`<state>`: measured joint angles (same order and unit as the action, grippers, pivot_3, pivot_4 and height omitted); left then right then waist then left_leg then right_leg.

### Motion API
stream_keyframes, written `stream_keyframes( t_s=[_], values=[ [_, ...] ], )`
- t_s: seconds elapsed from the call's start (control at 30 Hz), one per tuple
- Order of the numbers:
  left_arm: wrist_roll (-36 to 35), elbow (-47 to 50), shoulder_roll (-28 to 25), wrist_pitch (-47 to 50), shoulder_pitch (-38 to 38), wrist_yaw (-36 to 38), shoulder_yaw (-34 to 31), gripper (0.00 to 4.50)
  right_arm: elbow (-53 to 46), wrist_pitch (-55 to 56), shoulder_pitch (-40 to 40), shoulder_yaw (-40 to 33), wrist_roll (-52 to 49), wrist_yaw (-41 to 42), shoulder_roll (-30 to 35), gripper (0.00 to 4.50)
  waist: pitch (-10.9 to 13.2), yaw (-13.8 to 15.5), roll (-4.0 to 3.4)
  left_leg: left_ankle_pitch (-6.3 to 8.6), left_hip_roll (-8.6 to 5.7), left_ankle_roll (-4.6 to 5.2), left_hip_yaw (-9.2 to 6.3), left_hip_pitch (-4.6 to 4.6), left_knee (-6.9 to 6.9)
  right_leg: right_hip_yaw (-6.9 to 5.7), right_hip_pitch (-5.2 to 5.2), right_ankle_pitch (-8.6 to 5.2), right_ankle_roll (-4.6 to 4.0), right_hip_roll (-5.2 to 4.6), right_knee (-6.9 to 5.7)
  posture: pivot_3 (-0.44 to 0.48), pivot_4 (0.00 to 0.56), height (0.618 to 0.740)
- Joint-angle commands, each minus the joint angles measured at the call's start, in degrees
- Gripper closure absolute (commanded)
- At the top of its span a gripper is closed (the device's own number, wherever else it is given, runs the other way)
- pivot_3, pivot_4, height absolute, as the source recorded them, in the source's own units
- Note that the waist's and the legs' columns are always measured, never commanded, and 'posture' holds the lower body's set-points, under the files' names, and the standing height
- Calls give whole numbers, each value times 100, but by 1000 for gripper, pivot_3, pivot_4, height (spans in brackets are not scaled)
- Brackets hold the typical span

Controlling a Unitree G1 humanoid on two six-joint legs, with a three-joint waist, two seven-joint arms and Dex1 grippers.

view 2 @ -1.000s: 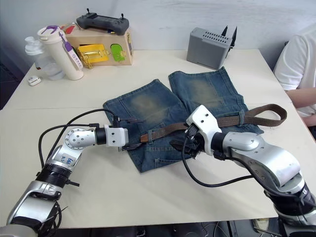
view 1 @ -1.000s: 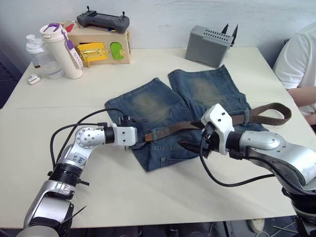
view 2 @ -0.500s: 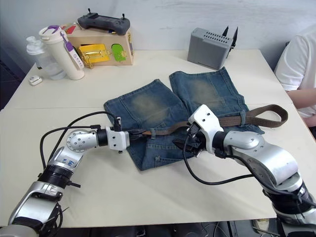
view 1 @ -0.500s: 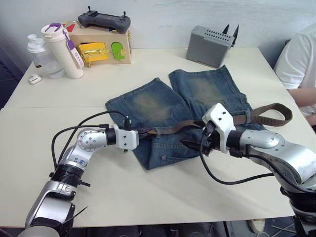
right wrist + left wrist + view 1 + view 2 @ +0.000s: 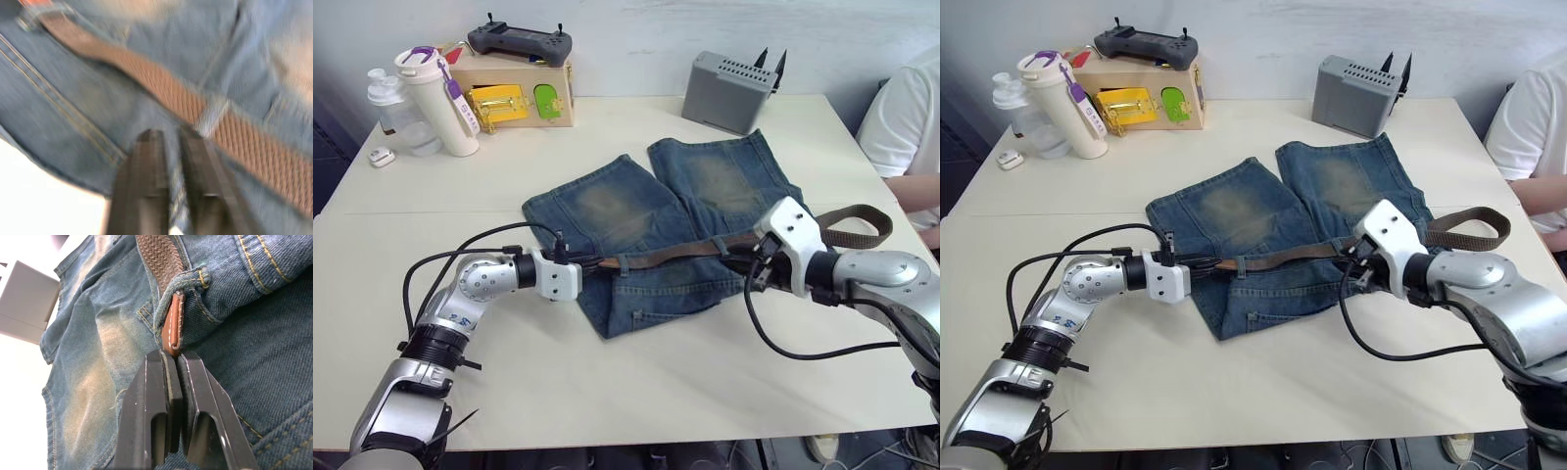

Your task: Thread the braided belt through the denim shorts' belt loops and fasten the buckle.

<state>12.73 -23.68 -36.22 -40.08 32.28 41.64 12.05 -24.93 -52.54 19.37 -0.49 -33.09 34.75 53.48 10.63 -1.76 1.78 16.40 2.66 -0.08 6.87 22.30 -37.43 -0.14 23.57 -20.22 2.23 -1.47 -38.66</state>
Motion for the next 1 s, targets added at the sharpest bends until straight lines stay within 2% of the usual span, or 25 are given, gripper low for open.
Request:
stream_keyframes(
  t_s=[0.03,0.2,0.3,0.43,0.5,0.57,0.73,0.93,0.97,1.0],
  values=[
    [7,73,-179,-69,-67,-125,-118,4500,417,415,-174,141,501,56,-54,4454,0,-1,0,0,0,0,1,0,-1,1,0,0,0,0,-1,0,150,735],
    [32,164,-281,25,-142,-219,-158,4500,788,694,-95,-338,314,344,-320,4454,1,-3,-3,-1,-1,-1,7,-3,-1,6,1,0,0,0,-6,0,150,735],
    [23,231,-333,34,-224,-227,-150,4500,817,1059,-132,-557,377,893,47,4454,2,1,-4,-1,0,-2,7,-3,-1,5,1,0,0,1,-6,0,150,735],
    [16,288,-387,53,-291,-232,-139,4500,907,1634,-330,-519,766,1438,551,3197,2,9,-3,0,-1,0,6,-7,0,4,-3,0,0,0,-3,0,150,735],
    [19,310,-401,70,-307,-233,-136,4500,1211,2551,-461,-247,1551,1555,886,2157,2,10,-3,1,-1,1,6,-7,-1,5,-3,0,0,0,-4,0,150,735],
    [22,319,-410,77,-311,-233,-133,4500,1506,3020,-583,6,1954,1807,1081,1242,2,9,-3,1,-2,1,7,-7,-2,5,-3,0,0,0,-4,0,150,735],
    [20,376,-671,52,-462,-216,-238,4500,2027,3480,-275,96,2215,1812,748,1242,2,-28,-6,-3,0,-5,17,-12,-1,13,0,0,0,4,-11,0,150,735],
    [-192,510,-1121,194,-820,-236,-586,4500,2052,2789,236,-235,1624,2061,563,1242,2,-80,-7,-5,4,-9,19,-17,0,13,2,-2,-3,4,-18,0,150,735],
    [-242,578,-1155,239,-878,-230,-613,4500,2026,2576,312,-288,1469,2191,593,1748,2,-72,-8,-5,3,-9,18,-17,1,12,1,-2,-4,2,-18,0,150,735],
    [-273,643,-1181,271,-927,-222,-634,4500,2009,2407,368,-317,1366,2304,629,2039,2,-69,-7,-4,2,-8,17,-17,1,12,1,-2,-4,1,-17,0,150,735]
  ],
)
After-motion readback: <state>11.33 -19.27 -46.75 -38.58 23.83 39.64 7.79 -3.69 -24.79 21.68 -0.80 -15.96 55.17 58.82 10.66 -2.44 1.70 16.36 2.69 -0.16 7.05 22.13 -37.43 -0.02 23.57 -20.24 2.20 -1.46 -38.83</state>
